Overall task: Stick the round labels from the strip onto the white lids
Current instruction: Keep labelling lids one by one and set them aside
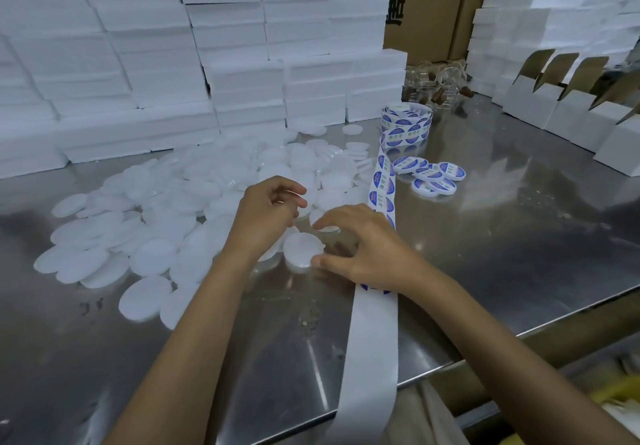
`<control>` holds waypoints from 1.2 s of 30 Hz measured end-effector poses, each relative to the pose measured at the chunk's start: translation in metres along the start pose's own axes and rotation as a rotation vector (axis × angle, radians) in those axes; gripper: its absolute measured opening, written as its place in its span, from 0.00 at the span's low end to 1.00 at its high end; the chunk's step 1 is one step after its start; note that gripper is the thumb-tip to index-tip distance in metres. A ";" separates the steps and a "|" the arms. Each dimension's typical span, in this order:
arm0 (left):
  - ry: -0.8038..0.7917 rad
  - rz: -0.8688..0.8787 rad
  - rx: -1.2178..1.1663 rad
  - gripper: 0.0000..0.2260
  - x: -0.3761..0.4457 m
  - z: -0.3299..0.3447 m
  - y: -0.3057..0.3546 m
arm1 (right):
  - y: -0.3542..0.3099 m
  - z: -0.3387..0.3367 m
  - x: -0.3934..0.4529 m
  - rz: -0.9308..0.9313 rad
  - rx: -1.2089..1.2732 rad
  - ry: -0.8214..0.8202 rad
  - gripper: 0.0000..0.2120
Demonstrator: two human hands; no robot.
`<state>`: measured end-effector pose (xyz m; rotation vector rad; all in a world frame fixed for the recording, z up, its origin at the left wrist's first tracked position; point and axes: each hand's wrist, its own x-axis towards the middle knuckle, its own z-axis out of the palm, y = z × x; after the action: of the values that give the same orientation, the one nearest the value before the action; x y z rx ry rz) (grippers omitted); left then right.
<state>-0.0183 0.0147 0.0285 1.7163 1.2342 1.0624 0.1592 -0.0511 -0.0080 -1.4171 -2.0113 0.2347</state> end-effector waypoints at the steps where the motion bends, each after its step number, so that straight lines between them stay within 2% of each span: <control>1: 0.001 -0.001 -0.002 0.15 0.000 0.000 0.000 | -0.003 0.005 0.003 -0.034 -0.005 -0.021 0.20; 8: -0.023 -0.013 -0.126 0.11 -0.002 0.003 0.003 | -0.005 0.012 0.006 -0.027 0.078 0.005 0.07; 11: -0.090 -0.013 -0.249 0.11 -0.002 0.003 0.007 | -0.009 0.003 0.006 0.145 0.394 0.100 0.05; 15: -0.219 0.052 -0.269 0.13 -0.006 0.005 0.010 | -0.013 -0.014 0.006 0.387 0.753 0.187 0.13; 18: -0.240 0.098 -0.234 0.06 -0.011 0.013 0.010 | -0.013 -0.021 0.005 0.472 0.840 0.182 0.19; 21: -0.191 0.066 -0.290 0.03 -0.012 0.020 0.010 | -0.007 -0.029 0.002 0.502 0.762 0.190 0.20; 23: -0.176 0.020 -0.329 0.05 -0.011 0.022 0.010 | 0.004 -0.040 -0.006 0.461 0.599 0.153 0.10; 25: -0.182 -0.015 -0.371 0.03 -0.012 0.024 0.010 | 0.015 -0.053 -0.016 0.395 0.409 0.005 0.02; 27: -0.198 -0.063 -0.399 0.04 -0.013 0.027 0.009 | 0.020 -0.060 -0.025 0.347 0.290 -0.193 0.05; 29: -0.224 -0.102 -0.419 0.07 -0.014 0.032 0.009 | 0.019 -0.059 -0.032 0.289 0.215 -0.295 0.09; 32: -0.262 -0.131 -0.441 0.09 -0.017 0.039 0.008 | 0.016 -0.049 -0.033 0.213 0.147 -0.280 0.15; 36: -0.311 -0.176 -0.478 0.11 -0.021 0.046 0.005 | 0.010 -0.038 -0.030 0.193 0.137 -0.219 0.17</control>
<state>0.0219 -0.0114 0.0119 1.3160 0.8337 0.8598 0.1956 -0.0821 0.0039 -1.5534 -1.9850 0.6243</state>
